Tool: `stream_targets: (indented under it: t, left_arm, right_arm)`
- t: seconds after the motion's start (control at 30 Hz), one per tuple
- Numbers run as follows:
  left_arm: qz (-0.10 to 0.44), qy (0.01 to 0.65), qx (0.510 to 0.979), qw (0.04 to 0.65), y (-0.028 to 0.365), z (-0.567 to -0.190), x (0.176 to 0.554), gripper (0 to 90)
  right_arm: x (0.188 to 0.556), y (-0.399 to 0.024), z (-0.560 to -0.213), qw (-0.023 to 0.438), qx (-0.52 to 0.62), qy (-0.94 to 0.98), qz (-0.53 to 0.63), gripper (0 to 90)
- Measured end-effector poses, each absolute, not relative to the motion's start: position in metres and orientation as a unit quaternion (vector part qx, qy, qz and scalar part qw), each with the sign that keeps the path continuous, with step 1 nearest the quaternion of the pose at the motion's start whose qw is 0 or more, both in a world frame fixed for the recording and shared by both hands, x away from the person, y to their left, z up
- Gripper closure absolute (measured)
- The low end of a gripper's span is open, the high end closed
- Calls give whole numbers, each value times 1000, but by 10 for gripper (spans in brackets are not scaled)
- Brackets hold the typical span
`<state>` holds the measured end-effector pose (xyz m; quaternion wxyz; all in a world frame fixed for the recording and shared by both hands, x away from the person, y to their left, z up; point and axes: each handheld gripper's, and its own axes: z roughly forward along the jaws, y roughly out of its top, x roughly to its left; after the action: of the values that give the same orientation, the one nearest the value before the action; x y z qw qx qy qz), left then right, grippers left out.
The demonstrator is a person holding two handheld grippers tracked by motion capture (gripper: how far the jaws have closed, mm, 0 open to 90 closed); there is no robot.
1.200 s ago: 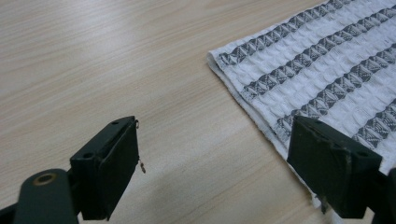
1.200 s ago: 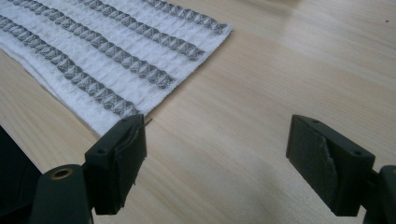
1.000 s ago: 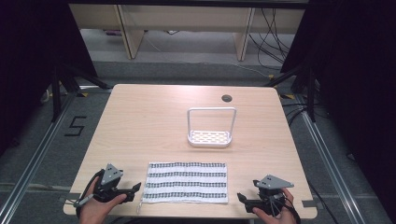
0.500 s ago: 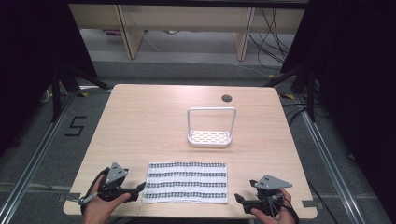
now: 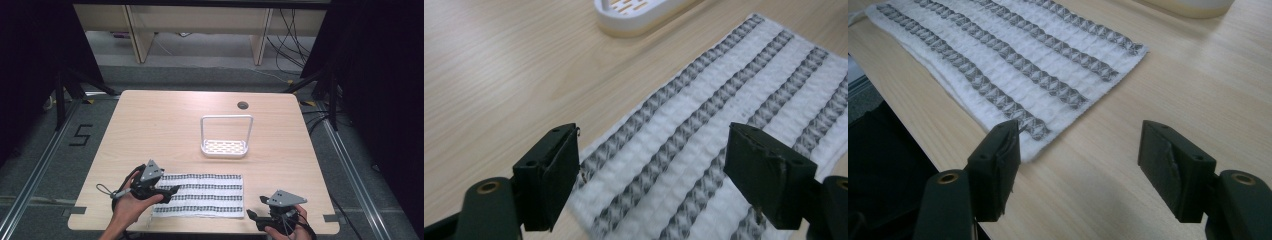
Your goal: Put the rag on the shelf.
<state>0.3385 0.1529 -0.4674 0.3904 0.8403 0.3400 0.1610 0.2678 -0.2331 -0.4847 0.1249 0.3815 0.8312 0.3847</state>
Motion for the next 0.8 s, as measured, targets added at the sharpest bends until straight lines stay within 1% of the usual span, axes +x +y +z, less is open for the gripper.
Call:
stream_targets:
  t: [0.13,0.17,0.2,0.23,0.3,0.33,0.4,0.47,0.5,0.6,0.67,0.8]
  left_arm:
    - [147,330,847,391,140,-465,346,229]
    - [141,320,853,388,129,-464,351,231]
    - [141,320,853,388,129,-464,351,231]
    - [137,305,861,382,118,-462,357,232]
    - [128,291,870,377,106,-462,362,235]
    - [128,291,870,377,106,-462,362,242]
    - [113,274,879,373,89,-460,369,247]
    - [111,274,879,373,84,-459,371,252]
    - [106,266,883,372,75,-457,375,252]
    - [101,257,886,371,67,-455,378,253]
    - [97,246,890,371,54,-453,383,262]
    - [86,236,897,364,41,-456,390,260]
  right_arm:
    - [267,-230,-485,131,378,833,382,376]
    - [266,-228,-485,133,373,837,377,390]
    - [267,-227,-486,128,369,839,380,394]
    - [266,-225,-486,122,366,841,379,403]
    - [265,-223,-486,127,364,842,377,415]
    - [265,-223,-486,129,360,845,373,418]
    - [264,-219,-487,131,358,847,371,426]
    - [263,-218,-487,129,359,849,366,430]
    - [263,-216,-489,131,350,853,365,441]
    - [264,-214,-490,129,343,857,361,447]
    - [263,-213,-491,130,350,856,359,454]
    - [263,-213,-492,134,346,857,357,464]
